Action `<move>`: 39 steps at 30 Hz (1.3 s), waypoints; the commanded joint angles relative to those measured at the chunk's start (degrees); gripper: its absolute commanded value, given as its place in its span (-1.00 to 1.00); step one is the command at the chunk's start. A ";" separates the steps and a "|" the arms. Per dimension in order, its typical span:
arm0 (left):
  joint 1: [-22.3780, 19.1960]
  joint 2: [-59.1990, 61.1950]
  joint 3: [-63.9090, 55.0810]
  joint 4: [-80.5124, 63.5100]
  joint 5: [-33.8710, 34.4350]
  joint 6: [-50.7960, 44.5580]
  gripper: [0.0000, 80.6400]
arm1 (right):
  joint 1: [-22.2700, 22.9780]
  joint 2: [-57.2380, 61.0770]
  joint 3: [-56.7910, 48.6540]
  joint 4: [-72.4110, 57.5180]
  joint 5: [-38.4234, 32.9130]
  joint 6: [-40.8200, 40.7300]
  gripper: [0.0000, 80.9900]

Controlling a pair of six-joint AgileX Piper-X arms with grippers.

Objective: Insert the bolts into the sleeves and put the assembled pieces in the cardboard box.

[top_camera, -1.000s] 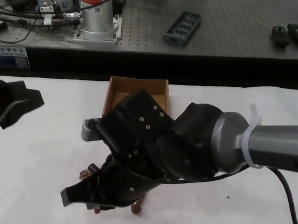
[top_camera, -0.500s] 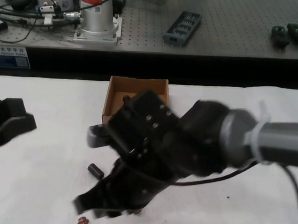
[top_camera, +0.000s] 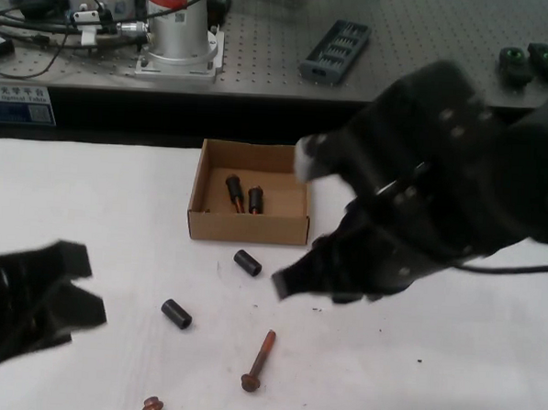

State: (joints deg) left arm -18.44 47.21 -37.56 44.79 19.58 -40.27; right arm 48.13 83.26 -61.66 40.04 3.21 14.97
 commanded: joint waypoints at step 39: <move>-10.06 20.06 -0.70 -6.76 -2.26 -16.35 0.02 | -0.79 -11.32 0.84 1.16 1.37 -3.44 -0.36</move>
State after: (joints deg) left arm -28.18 67.32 -37.63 38.76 17.10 -55.57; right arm 47.78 72.58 -60.67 41.39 4.49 11.98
